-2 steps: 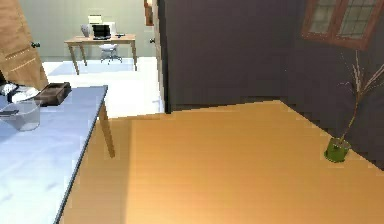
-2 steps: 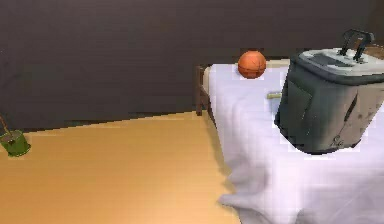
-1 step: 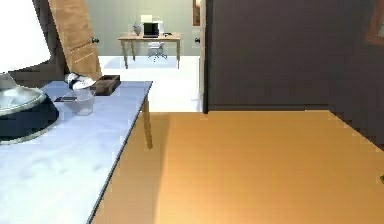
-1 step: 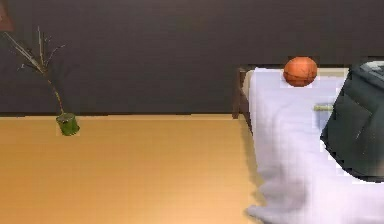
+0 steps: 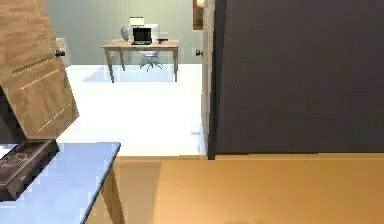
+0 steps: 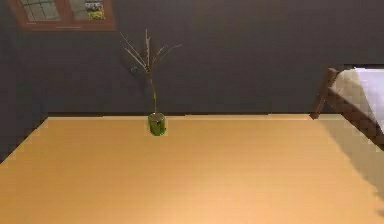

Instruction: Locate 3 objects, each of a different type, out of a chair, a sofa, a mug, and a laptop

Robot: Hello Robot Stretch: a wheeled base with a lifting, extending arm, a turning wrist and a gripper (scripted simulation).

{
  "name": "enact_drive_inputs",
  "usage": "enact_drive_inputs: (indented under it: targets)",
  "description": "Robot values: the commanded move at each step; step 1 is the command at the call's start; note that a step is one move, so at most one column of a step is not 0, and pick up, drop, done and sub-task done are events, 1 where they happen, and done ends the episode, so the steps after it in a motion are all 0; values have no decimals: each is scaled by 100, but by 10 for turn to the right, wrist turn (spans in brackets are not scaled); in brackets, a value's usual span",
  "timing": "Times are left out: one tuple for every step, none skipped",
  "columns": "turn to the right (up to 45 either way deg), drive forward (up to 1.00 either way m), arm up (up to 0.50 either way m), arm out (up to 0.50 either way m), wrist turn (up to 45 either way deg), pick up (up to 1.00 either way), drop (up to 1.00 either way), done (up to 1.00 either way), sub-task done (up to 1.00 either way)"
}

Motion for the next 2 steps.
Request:
enact_drive_inputs:
  targets:
    - [0,100,0,0,0,0,0,0,0]
    - [-30,0,0,0,0,0,0,0,0]
